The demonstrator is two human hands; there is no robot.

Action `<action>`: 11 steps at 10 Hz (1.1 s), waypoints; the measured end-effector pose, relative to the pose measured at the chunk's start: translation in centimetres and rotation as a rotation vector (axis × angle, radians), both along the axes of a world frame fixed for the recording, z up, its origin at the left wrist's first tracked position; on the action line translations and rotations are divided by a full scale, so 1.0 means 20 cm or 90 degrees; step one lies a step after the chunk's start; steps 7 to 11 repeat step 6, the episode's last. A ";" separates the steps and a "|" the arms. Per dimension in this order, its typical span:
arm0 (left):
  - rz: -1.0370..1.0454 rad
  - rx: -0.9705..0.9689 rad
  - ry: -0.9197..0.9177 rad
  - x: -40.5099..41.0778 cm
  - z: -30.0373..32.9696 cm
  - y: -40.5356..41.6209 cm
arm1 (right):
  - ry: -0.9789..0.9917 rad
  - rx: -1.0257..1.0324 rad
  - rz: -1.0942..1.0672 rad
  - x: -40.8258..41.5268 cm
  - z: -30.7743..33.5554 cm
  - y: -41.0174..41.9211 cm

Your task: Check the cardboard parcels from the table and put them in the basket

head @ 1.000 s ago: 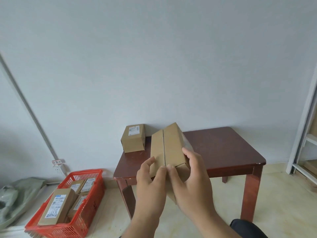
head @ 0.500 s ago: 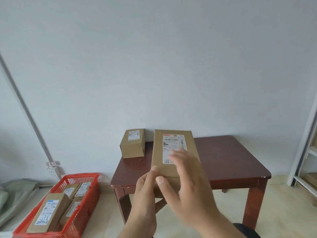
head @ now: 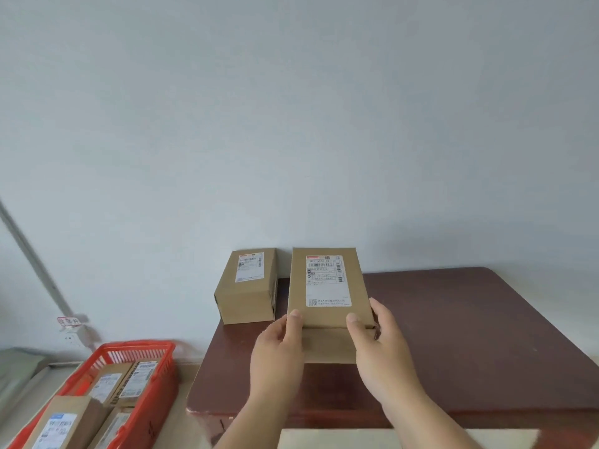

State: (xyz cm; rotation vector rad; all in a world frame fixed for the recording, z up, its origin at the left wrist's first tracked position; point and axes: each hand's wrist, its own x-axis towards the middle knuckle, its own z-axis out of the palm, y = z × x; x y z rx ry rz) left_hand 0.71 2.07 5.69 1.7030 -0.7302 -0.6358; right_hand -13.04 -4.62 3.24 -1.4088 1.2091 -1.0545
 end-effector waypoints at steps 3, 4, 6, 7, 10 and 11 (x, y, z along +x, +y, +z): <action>0.051 0.127 -0.305 0.43 -0.27 -0.60 | 0.029 0.050 0.043 0.42 -0.32 -0.62; 0.070 0.105 -0.308 0.45 -0.30 -0.65 | 0.038 0.037 0.023 0.50 -0.37 -0.69; 0.071 0.089 -0.340 0.35 -0.37 -0.61 | 0.079 0.034 -0.015 0.62 -0.38 -0.79; 0.071 0.089 -0.340 0.35 -0.37 -0.61 | 0.079 0.034 -0.015 0.62 -0.38 -0.79; 0.071 0.089 -0.340 0.35 -0.37 -0.61 | 0.079 0.034 -0.015 0.62 -0.38 -0.79; 0.071 0.089 -0.340 0.35 -0.37 -0.61 | 0.079 0.034 -0.015 0.62 -0.38 -0.79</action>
